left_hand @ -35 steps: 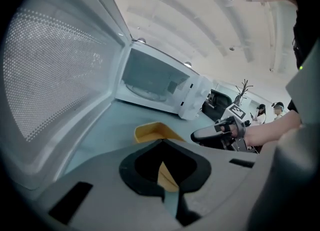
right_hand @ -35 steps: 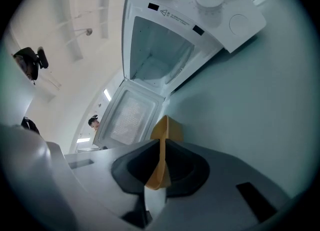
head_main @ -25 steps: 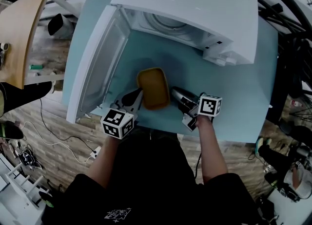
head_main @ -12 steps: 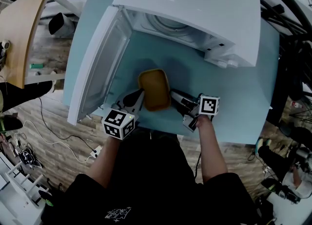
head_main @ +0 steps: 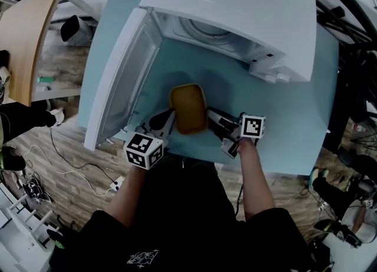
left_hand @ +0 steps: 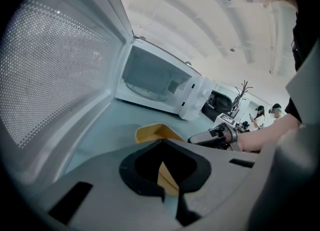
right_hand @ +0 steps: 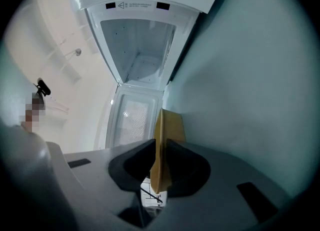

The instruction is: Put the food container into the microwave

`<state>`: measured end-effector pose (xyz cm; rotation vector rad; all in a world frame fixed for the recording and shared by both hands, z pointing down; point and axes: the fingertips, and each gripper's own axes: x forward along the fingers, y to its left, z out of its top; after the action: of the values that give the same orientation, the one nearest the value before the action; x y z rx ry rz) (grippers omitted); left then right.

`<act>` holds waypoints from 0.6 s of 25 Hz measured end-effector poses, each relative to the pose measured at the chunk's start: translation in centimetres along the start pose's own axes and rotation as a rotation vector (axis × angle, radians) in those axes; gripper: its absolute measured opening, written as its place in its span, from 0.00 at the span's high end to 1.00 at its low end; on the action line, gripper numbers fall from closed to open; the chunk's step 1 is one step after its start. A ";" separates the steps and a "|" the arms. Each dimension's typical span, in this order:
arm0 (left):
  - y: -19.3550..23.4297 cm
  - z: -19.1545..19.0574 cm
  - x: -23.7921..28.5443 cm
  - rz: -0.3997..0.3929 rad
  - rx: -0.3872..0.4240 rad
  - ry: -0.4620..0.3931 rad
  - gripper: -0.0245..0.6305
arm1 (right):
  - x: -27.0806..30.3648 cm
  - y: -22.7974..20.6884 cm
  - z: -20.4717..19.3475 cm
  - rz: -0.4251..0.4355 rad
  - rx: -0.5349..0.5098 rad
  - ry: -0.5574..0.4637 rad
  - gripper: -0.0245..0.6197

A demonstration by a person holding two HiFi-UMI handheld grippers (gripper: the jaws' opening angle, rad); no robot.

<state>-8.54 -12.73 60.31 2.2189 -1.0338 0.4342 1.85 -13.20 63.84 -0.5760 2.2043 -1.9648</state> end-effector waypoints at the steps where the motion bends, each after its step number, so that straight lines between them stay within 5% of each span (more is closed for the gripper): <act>1: 0.0 0.0 0.0 0.000 0.000 0.000 0.95 | 0.0 0.0 0.0 0.002 0.001 -0.001 0.87; 15: 0.5 0.7 -0.6 0.005 0.004 -0.012 0.95 | 0.3 0.7 0.0 0.028 0.015 -0.012 0.93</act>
<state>-9.33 -13.09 59.72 2.2253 -1.0466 0.4256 1.44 -13.27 63.23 -0.5502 2.1768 -1.9577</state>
